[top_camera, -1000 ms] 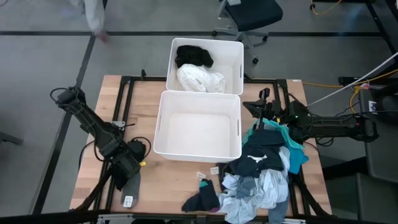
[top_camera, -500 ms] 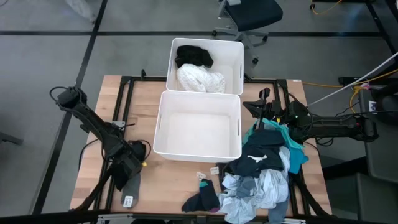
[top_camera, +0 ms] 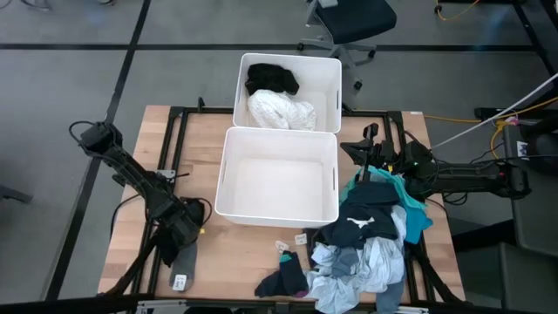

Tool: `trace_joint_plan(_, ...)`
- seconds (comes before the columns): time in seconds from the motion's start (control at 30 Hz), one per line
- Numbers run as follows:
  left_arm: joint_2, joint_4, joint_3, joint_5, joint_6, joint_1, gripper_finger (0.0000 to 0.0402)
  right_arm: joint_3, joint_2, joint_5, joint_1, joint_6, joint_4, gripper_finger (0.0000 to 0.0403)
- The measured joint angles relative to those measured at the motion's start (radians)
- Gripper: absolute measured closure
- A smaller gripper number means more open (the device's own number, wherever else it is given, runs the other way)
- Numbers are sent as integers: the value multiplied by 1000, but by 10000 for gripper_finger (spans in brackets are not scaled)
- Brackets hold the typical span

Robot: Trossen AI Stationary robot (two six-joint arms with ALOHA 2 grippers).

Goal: Sort clothes
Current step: Put the black underwear into the top white bin

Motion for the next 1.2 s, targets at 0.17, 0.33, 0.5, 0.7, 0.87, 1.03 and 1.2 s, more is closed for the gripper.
trace_joint_plan(0.17, 1, -10, 47, 0, 66, 0, 384, 0, 0, 0, 0, 0, 0, 386)
trace_joint_plan(0.33, 0, -60, 125, -4, 102, 3, 383, 0, 0, 18, 0, 0, 0, 386)
trace_joint_plan(0.5, 0, -136, 229, -7, 123, 8, 381, 0, 0, 18, 0, 19, 0, 386)
trace_joint_plan(0.7, -1, -270, 370, -18, 153, 8, 387, 0, 0, 18, 0, 19, 0, 386)
trace_joint_plan(0.87, -1, -369, 504, -25, 159, 8, 380, 0, 0, 19, 0, 19, 0, 386)
trace_joint_plan(1.03, -2, -448, 657, -112, 194, 8, 385, 0, 0, 19, 0, 19, 0, 386)
trace_joint_plan(1.2, -2, -495, 815, -246, 270, 21, 378, 0, 0, 19, 0, 19, 0, 386)
